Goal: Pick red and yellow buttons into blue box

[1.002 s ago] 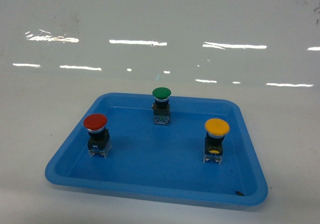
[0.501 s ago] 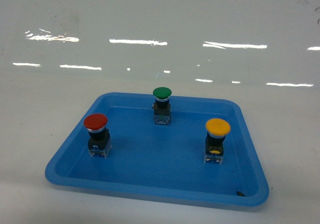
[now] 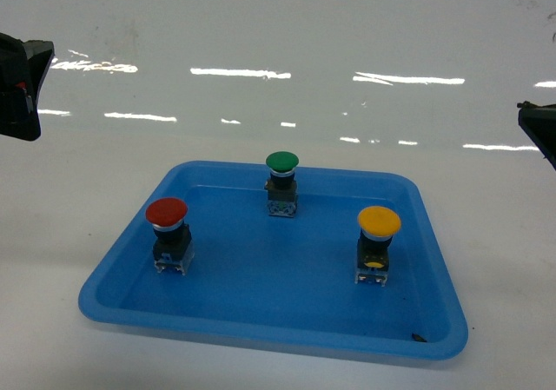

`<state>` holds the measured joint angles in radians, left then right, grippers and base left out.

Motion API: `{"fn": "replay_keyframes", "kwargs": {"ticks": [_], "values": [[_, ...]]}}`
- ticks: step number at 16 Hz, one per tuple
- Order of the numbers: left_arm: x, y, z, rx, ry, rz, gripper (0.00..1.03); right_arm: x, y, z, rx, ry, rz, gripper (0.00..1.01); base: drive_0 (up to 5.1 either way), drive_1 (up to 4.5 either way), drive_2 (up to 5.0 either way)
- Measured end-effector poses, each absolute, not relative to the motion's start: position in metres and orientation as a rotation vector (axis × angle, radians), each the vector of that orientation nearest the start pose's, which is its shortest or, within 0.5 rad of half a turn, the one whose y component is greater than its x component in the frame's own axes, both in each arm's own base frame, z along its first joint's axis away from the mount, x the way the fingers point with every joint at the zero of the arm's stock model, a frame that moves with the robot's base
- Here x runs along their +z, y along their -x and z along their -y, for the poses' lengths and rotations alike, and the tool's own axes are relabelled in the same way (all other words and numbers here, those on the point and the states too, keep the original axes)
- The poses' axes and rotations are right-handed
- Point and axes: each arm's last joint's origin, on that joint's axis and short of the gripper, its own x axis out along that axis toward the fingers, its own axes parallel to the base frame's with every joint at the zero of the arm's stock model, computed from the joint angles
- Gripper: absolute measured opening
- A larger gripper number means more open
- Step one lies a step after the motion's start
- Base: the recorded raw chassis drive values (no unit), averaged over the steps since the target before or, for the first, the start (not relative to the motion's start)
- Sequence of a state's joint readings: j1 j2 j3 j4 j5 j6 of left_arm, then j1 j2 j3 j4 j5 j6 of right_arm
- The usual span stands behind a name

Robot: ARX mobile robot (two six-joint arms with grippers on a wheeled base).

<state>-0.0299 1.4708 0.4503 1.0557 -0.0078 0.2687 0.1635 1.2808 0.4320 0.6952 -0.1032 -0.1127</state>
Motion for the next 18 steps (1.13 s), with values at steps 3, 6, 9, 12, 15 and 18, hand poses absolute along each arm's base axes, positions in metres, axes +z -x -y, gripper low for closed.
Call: {"fn": "replay_keyframes", "kwargs": {"ticks": [3, 6, 9, 12, 15, 18], "values": [[0.192, -0.269, 0.008, -0.017, -0.27, 0.038, 0.98, 0.198, -0.243, -0.043, 0.274, 0.116, -0.136, 0.98, 0.0, 0.0, 0.0], [0.192, -0.269, 0.008, -0.017, -0.27, 0.038, 0.98, 0.195, -0.247, -0.039, 0.297, 0.097, -0.13, 0.98, 0.0, 0.0, 0.0], [0.192, -0.269, 0.008, -0.017, -0.27, 0.038, 0.98, 0.194, -0.265, -0.057, 0.356, 0.024, -0.152, 0.98, 0.0, 0.0, 0.0], [0.192, -0.269, 0.008, -0.016, -0.27, 0.038, 0.98, 0.19, -0.263, -0.073, 0.378, -0.026, -0.168, 0.98, 0.0, 0.0, 0.0], [0.192, -0.269, 0.008, -0.016, -0.27, 0.038, 0.98, 0.165, -0.262, -0.091, 0.409, -0.017, -0.229, 0.98, 0.0, 0.0, 0.0], [0.192, -0.269, 0.008, -0.017, -0.27, 0.038, 0.98, 0.152, -0.256, -0.113, 0.467, 0.075, -0.26, 0.98, 0.0, 0.0, 0.0]]}}
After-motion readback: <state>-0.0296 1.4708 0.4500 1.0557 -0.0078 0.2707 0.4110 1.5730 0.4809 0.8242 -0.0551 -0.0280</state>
